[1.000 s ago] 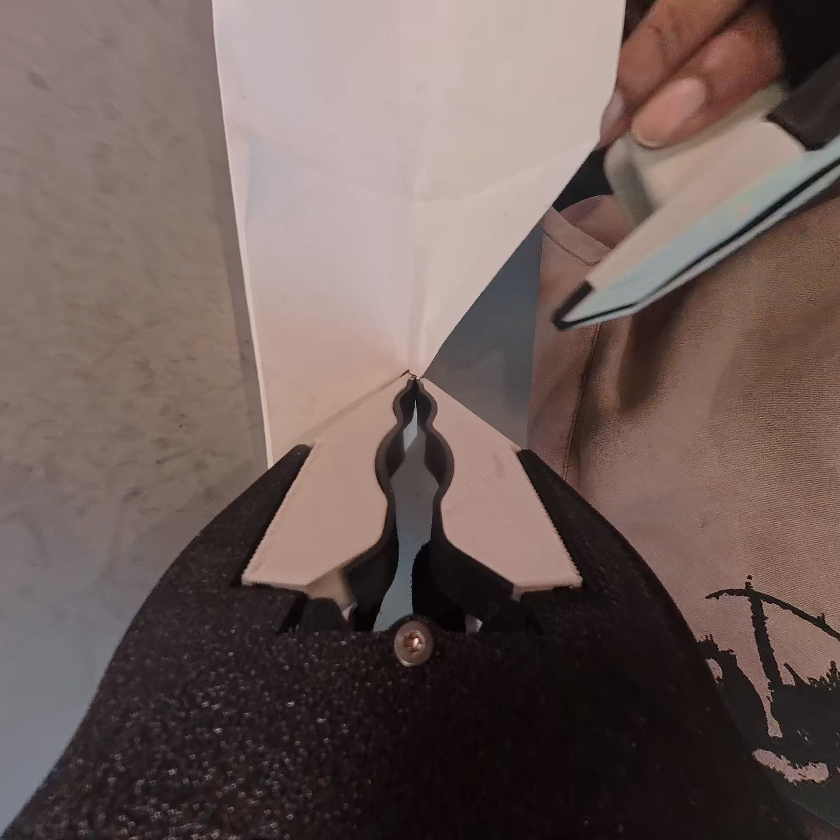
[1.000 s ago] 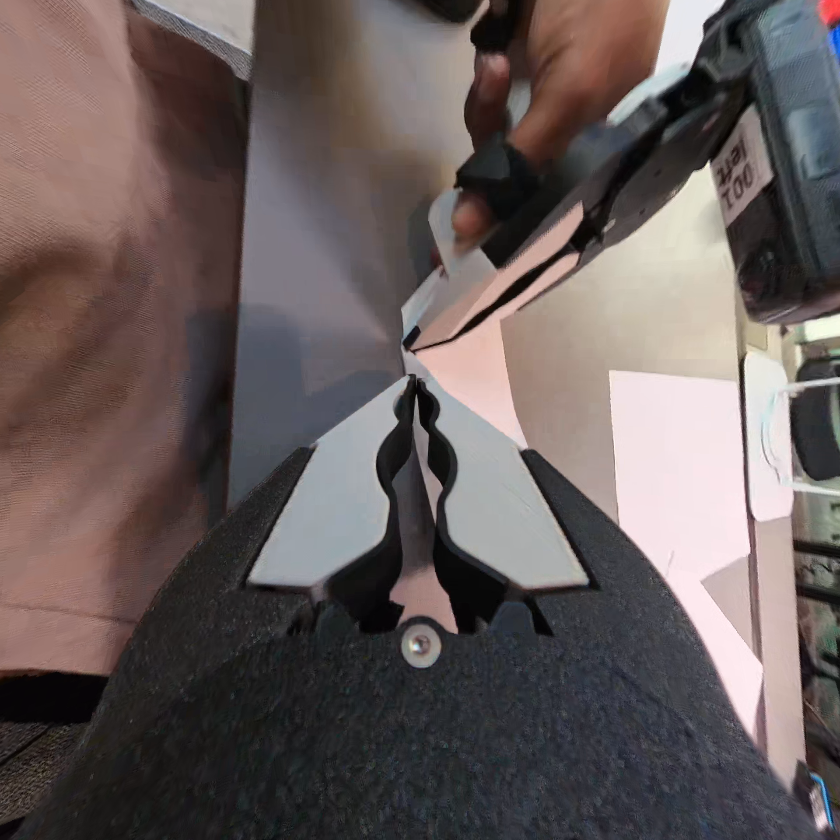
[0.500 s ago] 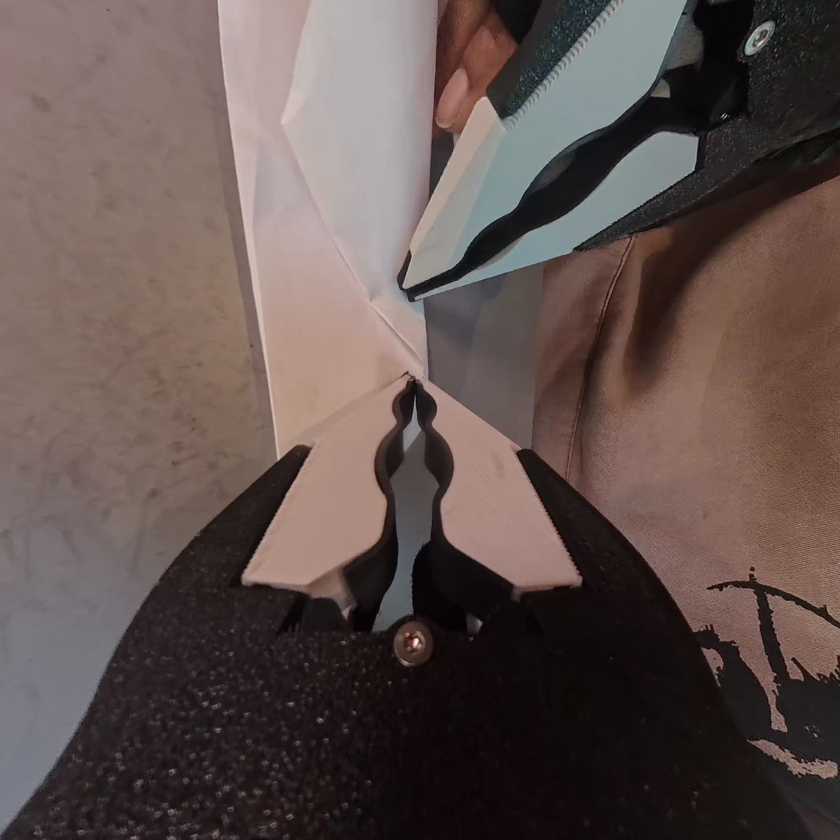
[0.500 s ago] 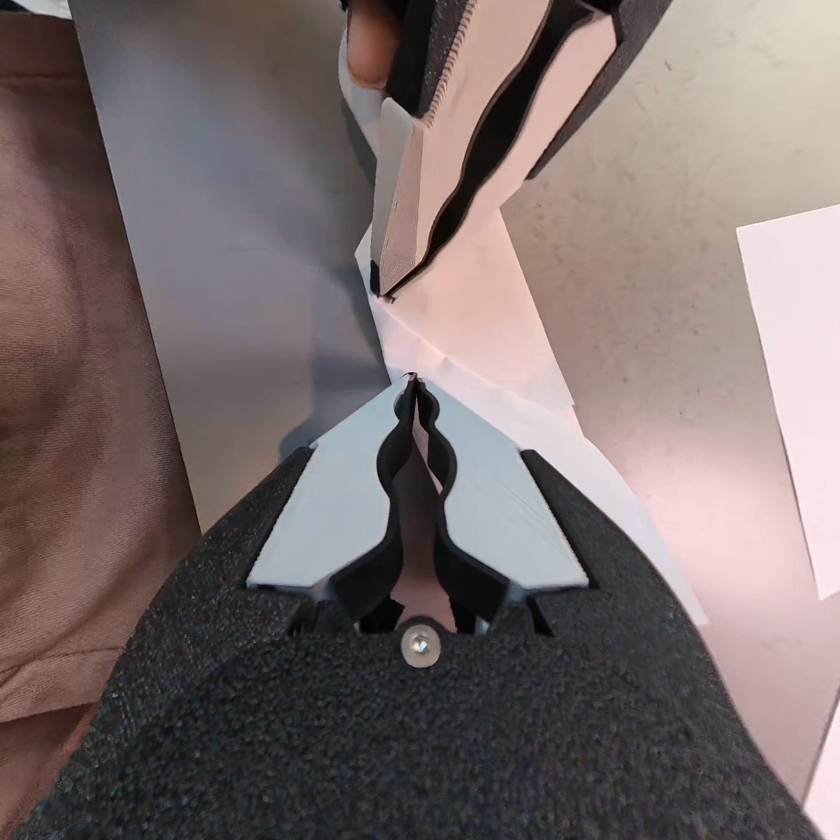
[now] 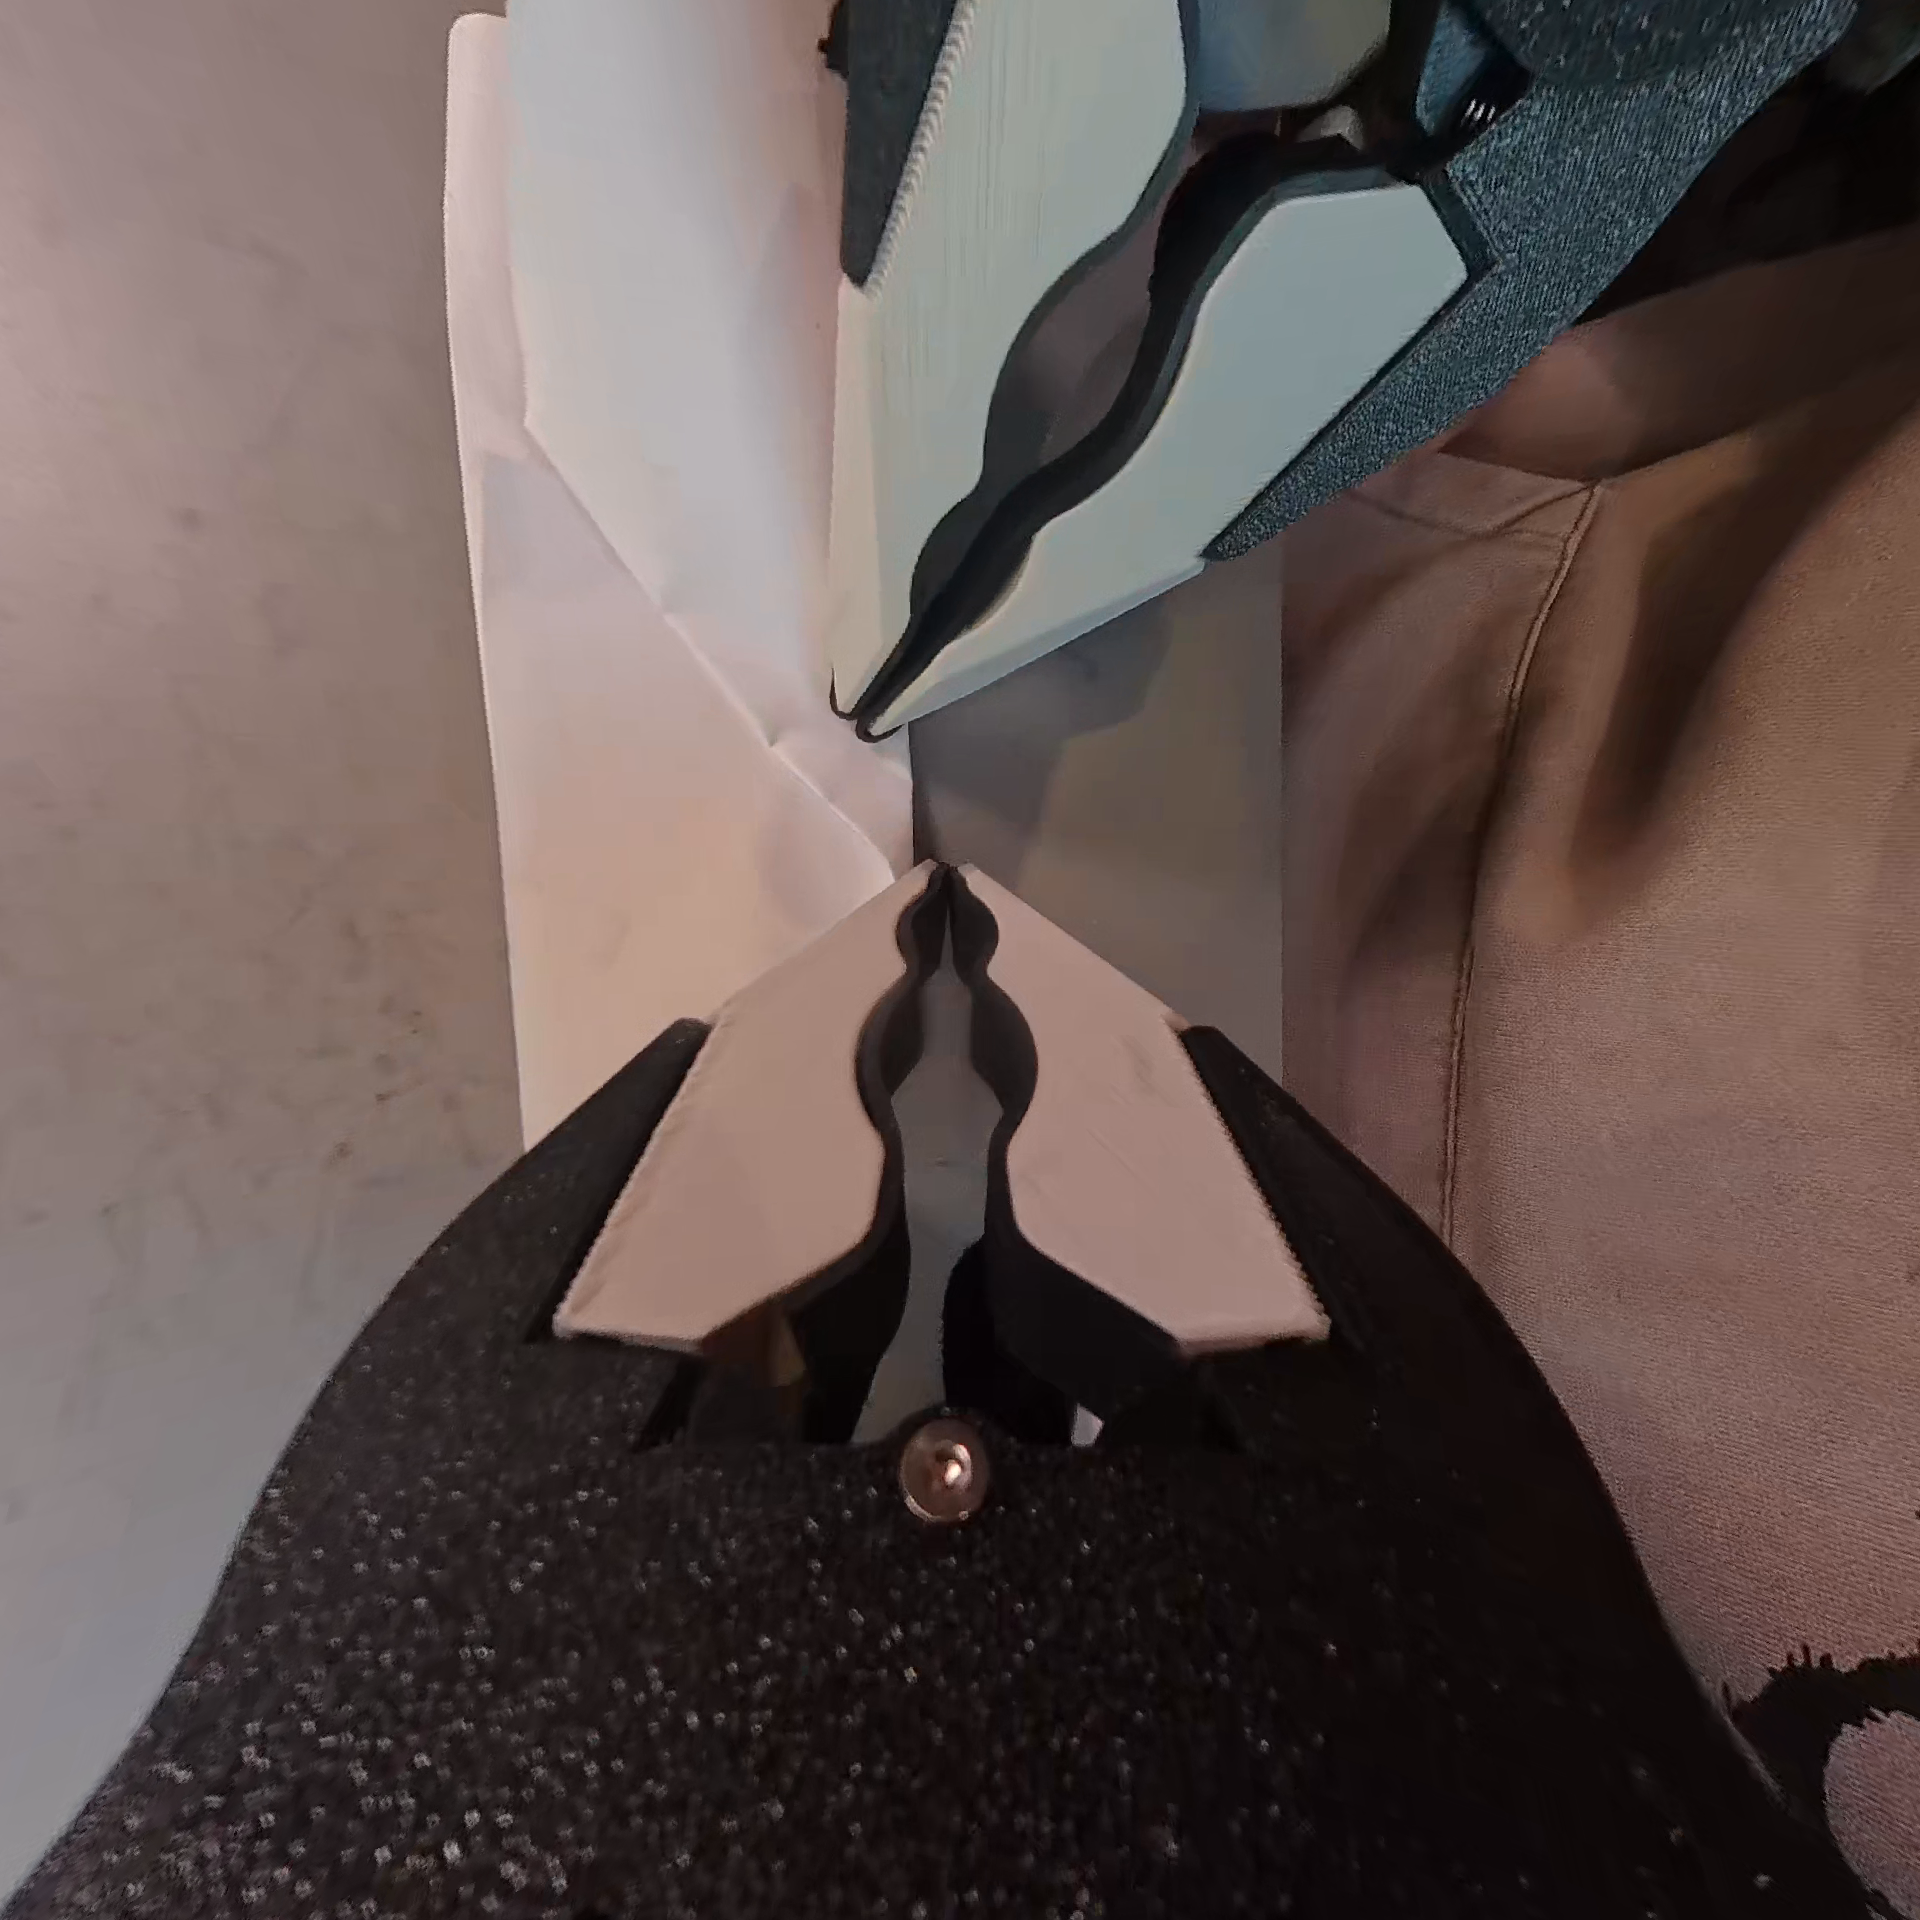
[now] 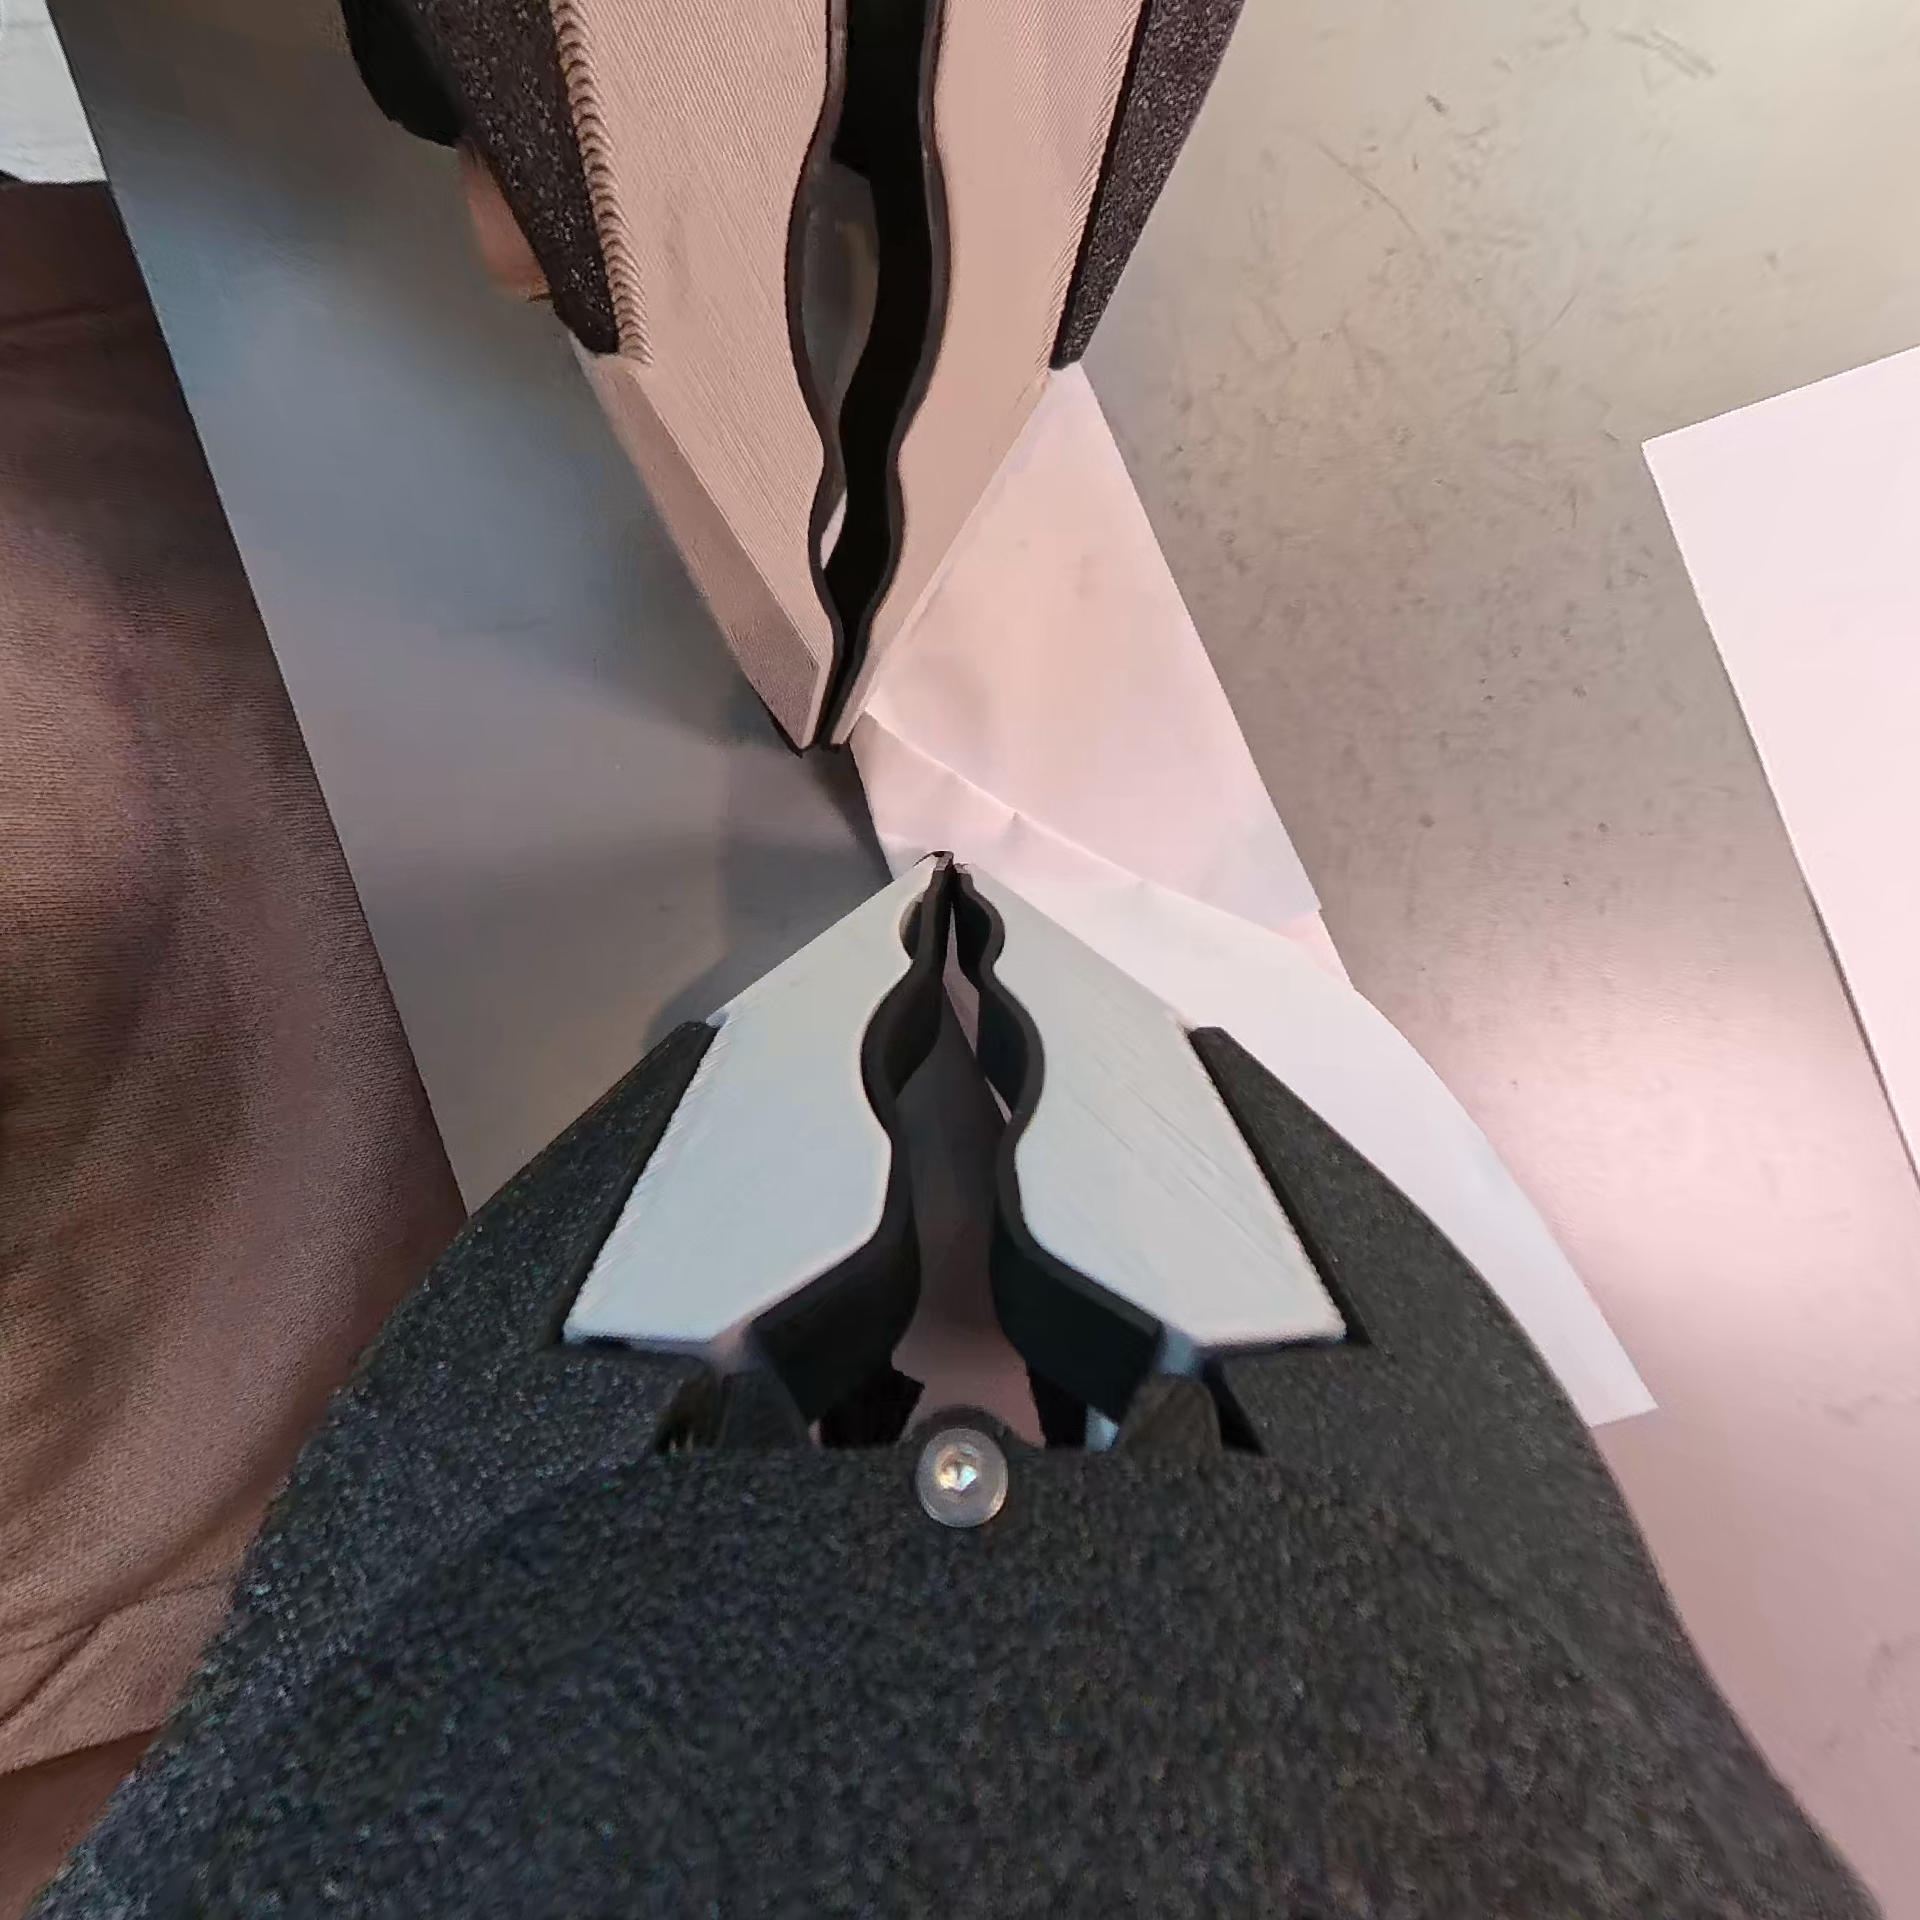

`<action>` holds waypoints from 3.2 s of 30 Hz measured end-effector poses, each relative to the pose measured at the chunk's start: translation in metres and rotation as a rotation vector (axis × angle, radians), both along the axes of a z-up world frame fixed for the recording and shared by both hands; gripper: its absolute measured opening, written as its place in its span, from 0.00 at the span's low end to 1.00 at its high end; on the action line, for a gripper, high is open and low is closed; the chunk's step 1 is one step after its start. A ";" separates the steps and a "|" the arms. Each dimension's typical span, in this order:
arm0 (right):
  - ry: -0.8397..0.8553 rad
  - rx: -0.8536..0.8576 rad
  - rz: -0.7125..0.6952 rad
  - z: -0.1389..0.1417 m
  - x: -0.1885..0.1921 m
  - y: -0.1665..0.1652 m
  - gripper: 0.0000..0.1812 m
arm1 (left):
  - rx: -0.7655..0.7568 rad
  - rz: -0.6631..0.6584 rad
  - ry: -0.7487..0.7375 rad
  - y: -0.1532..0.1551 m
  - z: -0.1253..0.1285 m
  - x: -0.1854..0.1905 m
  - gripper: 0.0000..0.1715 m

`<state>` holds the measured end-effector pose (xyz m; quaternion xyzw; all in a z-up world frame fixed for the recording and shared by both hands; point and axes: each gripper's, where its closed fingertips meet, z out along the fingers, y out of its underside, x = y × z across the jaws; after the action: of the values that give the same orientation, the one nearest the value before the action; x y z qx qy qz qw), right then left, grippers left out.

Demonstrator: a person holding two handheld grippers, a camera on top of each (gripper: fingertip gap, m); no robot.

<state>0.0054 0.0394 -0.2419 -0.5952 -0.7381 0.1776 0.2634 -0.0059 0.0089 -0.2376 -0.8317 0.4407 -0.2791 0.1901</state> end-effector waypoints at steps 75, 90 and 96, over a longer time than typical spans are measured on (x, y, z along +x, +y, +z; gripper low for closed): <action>-0.265 -0.263 0.056 -0.003 0.017 0.003 0.00 | -0.019 0.076 -0.149 0.017 0.015 0.002 0.00; -0.212 -0.297 -0.031 0.000 0.036 0.018 0.00 | 0.158 0.027 0.106 0.023 -0.008 0.005 0.00; -0.250 -0.221 0.008 -0.002 0.037 0.019 0.00 | 0.140 0.025 0.081 0.023 -0.008 0.005 0.00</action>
<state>0.0420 0.0584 -0.2443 -0.6353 -0.7434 0.1831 0.1016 -0.0004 0.0314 -0.2459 -0.8325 0.4560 -0.2113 0.2332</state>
